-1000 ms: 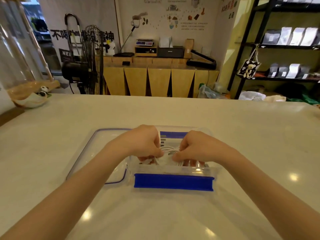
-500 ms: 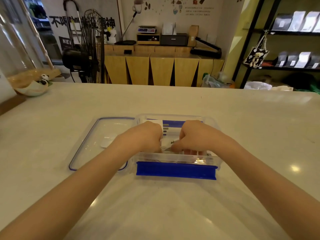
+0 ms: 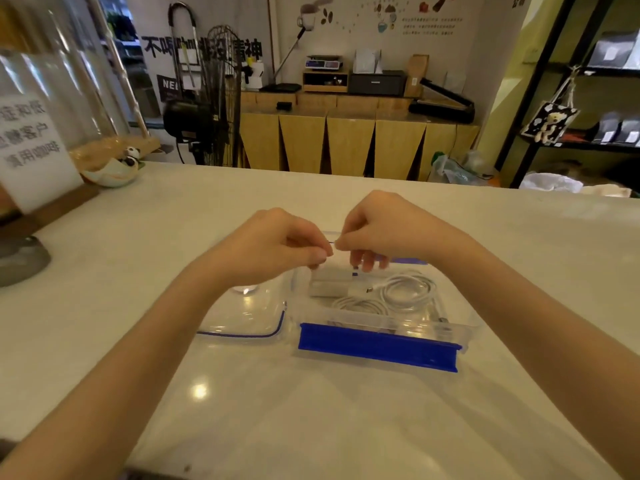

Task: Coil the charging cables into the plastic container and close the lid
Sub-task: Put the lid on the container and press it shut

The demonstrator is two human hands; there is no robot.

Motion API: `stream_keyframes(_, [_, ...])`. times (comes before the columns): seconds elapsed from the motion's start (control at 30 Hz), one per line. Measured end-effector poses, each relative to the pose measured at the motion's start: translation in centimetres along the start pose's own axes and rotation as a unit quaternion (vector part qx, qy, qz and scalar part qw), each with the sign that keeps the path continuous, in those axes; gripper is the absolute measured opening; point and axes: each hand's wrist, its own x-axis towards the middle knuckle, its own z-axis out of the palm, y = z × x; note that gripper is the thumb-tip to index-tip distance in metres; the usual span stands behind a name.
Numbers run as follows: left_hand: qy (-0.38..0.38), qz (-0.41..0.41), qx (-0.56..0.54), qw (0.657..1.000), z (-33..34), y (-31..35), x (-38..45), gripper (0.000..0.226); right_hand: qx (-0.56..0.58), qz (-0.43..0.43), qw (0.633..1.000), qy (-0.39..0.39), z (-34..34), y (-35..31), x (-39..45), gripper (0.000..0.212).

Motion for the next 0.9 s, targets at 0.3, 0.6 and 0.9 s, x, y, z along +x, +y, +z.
stream_keyframes(0.3, [0.231,-0.191,-0.003,0.954,-1.5,-7.6,-5.4,0.024,-0.090,-0.147,0.985,0.018,2.7,-3.6,8.6,0.022])
stream_keyframes(0.6, [0.253,-0.320,-0.005,0.913,0.5,-11.6,-7.7,0.032,-0.171,-0.020,0.983,-0.067,5.1,-2.8,13.8,0.032])
stream_keyframes(0.9, [0.260,-0.322,-0.023,0.910,0.3,-12.1,-6.8,0.022,-0.175,0.021,0.984,-0.012,5.5,-1.3,14.8,0.028])
